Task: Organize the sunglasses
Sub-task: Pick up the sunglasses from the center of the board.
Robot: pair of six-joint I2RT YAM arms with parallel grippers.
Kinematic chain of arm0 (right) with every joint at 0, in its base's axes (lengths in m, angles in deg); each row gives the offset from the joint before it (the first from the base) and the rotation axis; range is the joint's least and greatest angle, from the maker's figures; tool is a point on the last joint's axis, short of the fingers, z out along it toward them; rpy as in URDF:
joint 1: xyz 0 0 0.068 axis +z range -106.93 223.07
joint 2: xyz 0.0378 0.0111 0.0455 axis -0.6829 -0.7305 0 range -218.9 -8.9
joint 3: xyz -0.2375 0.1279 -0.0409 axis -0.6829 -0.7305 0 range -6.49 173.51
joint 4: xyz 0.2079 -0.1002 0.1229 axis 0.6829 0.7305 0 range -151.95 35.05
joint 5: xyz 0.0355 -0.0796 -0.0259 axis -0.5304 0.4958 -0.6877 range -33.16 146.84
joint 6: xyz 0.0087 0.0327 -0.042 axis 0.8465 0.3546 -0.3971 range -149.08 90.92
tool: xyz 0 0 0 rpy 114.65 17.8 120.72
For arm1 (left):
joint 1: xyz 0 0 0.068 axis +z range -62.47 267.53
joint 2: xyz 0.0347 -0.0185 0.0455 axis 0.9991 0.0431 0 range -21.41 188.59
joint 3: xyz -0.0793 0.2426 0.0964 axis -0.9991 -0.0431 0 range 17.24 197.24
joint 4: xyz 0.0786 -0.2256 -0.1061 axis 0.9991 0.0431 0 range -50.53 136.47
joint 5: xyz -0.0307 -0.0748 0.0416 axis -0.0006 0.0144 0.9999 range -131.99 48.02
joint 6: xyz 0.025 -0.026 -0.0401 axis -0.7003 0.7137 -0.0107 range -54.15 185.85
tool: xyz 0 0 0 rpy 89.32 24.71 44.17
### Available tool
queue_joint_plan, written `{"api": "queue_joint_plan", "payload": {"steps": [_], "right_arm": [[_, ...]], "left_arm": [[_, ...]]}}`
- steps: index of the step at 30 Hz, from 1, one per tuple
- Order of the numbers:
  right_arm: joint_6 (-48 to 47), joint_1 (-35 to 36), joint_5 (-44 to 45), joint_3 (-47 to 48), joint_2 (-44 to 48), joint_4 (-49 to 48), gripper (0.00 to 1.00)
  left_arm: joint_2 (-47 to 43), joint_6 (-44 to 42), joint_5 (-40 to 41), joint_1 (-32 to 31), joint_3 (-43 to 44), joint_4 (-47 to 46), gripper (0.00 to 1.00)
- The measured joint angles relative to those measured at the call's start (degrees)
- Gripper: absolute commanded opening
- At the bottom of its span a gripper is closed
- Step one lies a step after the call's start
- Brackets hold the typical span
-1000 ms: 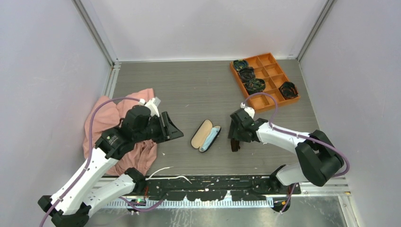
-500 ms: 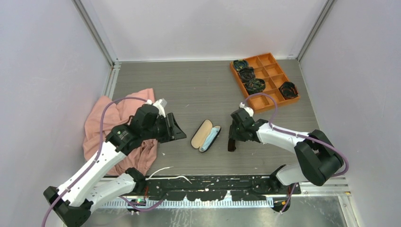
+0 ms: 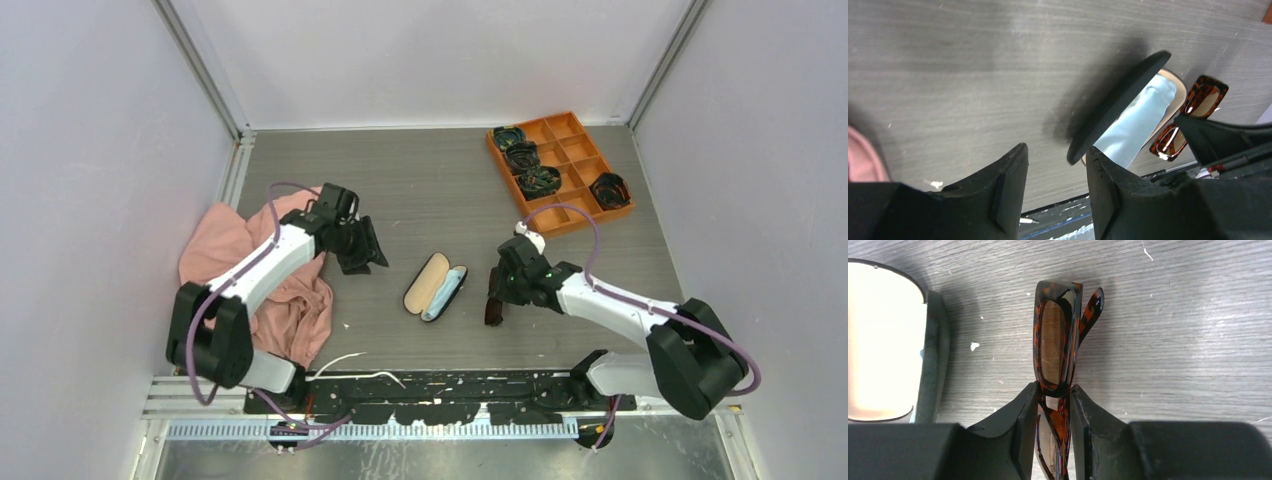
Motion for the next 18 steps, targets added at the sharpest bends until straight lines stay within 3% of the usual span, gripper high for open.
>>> {"api": "queue_joint_plan", "payload": {"steps": [9, 18], "right_arm": [[2.34, 0.0, -2.01, -2.03, 7.69, 1.7, 0.27], [3.78, 0.0, -3.45, -2.05, 11.67, 3.39, 0.26]], "left_arm": [[12.72, -1.05, -5.95, 0.31, 2.71, -5.88, 0.46], [16.57, -0.61, -7.1, -6.99, 2.71, -8.55, 0.45]]}}
